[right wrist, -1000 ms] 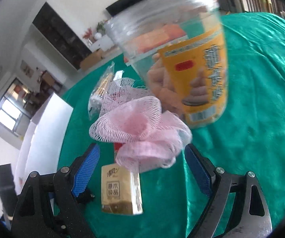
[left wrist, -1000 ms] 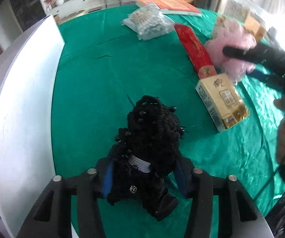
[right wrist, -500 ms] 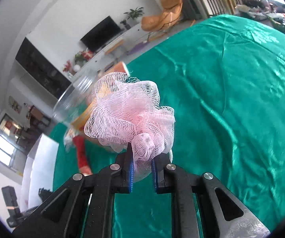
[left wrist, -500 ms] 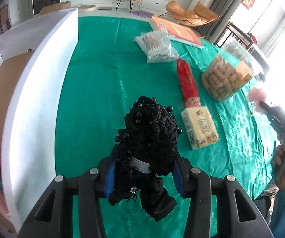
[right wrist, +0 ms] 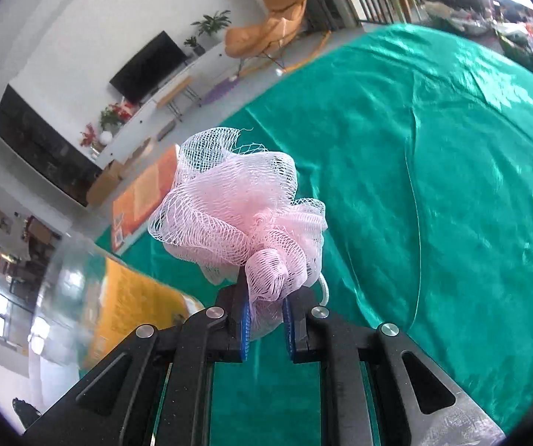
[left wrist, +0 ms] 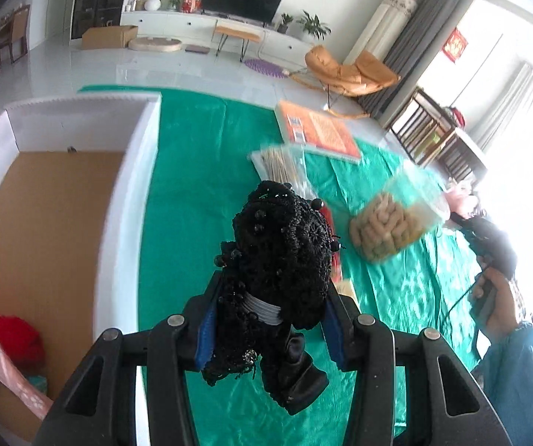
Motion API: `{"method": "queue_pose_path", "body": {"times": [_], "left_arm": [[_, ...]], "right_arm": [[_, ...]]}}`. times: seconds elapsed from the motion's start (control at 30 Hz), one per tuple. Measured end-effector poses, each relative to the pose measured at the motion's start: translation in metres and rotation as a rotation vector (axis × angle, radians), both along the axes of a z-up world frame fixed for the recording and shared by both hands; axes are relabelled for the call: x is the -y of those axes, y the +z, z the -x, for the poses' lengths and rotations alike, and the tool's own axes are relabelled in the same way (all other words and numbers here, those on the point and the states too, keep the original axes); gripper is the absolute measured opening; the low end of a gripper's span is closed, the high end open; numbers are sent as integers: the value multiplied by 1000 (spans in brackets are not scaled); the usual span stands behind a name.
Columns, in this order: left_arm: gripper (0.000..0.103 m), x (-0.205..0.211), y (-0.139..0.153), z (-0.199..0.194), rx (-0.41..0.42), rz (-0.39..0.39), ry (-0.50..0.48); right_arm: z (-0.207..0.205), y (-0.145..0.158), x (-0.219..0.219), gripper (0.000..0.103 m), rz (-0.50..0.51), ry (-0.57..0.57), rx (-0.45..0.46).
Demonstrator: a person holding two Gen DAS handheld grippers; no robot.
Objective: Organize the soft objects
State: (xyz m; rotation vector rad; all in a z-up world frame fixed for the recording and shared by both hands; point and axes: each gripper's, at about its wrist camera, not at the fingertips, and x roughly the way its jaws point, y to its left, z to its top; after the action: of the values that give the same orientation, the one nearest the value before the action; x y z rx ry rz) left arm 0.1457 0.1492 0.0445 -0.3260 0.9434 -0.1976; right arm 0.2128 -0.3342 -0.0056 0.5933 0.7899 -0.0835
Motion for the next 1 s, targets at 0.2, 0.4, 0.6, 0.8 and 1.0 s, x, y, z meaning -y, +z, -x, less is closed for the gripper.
{"method": "queue_pose_path", "body": {"times": [0.2,0.4,0.6,0.8,1.0], "left_arm": [[47,-56,35,17,52,-99,65],[48,-141,46,66,11,-206,221],[86,-202,30,115,-80,-346,365],[92,-236,22,144,-45,-322,505],[92,-212,26,147,75,-220,439]], "right_arm": [[6,109,-70,15,97,150,200],[38,164,-220,15,46,496,308],[80,154,-382,17,-130,847,271],[101,94,-472,79,-264,1033,90],[122,48,-408,78,78,848,135]]}}
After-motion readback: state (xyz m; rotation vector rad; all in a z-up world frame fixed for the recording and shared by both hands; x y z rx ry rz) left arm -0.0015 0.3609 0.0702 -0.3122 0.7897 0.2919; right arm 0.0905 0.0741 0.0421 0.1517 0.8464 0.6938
